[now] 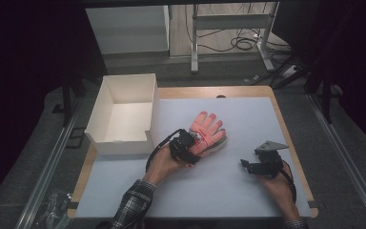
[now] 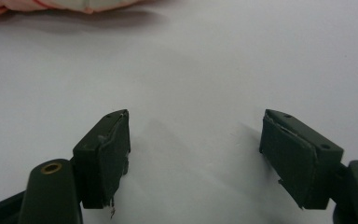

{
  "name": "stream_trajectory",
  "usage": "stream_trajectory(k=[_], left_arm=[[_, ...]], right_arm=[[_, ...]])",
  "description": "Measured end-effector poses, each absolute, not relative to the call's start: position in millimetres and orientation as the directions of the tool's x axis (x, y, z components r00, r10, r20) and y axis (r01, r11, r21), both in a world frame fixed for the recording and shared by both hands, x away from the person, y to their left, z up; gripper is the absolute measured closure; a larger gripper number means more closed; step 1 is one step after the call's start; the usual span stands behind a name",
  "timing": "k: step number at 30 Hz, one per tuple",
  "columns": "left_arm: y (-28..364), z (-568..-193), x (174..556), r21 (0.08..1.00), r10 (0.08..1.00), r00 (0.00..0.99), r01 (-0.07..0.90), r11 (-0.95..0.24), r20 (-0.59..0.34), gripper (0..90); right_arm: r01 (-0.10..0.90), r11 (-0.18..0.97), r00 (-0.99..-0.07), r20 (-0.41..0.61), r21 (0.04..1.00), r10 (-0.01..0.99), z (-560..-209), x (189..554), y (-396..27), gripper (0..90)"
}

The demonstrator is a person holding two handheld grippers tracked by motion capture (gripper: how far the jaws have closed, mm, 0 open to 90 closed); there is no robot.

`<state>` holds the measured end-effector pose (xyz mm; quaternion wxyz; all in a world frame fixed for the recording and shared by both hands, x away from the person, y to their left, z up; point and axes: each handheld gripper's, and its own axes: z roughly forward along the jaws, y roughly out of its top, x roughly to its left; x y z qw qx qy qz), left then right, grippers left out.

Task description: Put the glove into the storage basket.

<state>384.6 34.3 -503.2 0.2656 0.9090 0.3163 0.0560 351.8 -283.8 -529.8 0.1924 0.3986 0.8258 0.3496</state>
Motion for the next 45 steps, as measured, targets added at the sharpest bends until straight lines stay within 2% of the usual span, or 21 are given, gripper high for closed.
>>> stream_trajectory(k=[21, 45], left_arm=[[31, -445, 399, 0.534, 0.657, 0.752, 0.577, -0.618, -0.053, 38.7], [68, -377, 427, 0.542, 0.758, 0.650, 0.652, -0.530, -0.041, 38.5]], right_arm=[[0.524, 0.437, -0.608, -0.039, 0.731, 0.793, -530, 352, -284, 24.6], [0.524, 0.436, -0.609, -0.036, 0.731, 0.792, -530, 352, -284, 24.6]])
